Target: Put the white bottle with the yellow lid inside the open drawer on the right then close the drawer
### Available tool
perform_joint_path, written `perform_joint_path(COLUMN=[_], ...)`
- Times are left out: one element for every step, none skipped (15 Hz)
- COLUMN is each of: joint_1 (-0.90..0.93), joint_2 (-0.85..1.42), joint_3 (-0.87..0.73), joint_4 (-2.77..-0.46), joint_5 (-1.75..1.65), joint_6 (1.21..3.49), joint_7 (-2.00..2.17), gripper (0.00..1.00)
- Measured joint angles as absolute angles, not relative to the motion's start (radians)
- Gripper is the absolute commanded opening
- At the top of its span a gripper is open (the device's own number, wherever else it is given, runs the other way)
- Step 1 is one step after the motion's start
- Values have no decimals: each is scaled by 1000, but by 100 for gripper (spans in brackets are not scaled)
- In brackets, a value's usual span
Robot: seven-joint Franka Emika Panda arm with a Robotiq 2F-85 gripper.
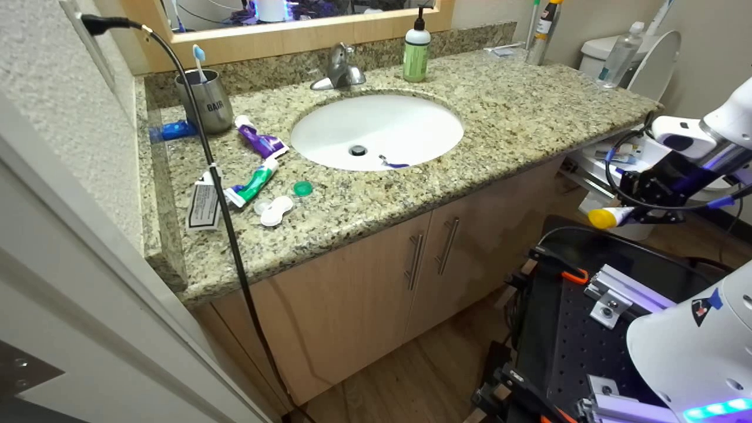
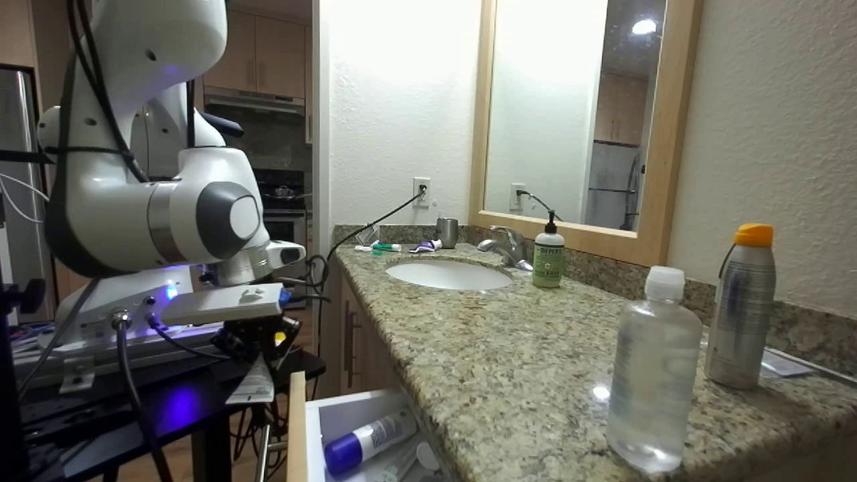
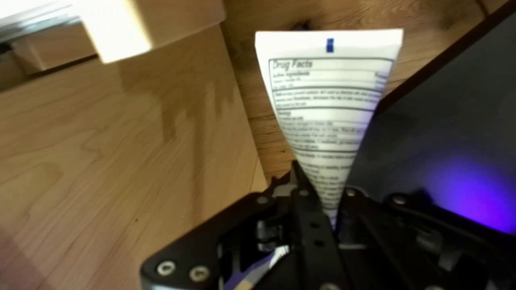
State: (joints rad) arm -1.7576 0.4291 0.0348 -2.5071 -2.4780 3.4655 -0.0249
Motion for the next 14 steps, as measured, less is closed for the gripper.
perform_joint_path(joint_1=[-1821,-1883,-1944,-2005,-2064,-2123,-2184,-2245,-2307,-2369,-2436,-2496,-2542,-2579], joint_2=[429,428,428,430,434,443,457,474,492,507,523,534,538,538], joint_3=[100,165,230,295,360,424,491,555,618,664,713,763,812,862], joint_4=[-2521,-2537,-2551,-2560,-2561,-2558,-2553,-2544,-2531,-2531,-2525,-2513,-2496,-2478], joint_5=[-2398,-2322,-2246,-2171,-2096,-2027,-1968,-1923,-1888,-1883,-1872,-1861,-1850,-1835], joint_6=[3466,3466,3466,3465,3465,3465,3464,3463,3461,3453,3454,3454,3454,3453], joint_7=[-100,-171,-241,-313,-381,-444,-498,-540,-573,-595,-618,-628,-629,-625], gripper=[2,2,2,2,2,2,2,2,2,2,2,2,2,2])
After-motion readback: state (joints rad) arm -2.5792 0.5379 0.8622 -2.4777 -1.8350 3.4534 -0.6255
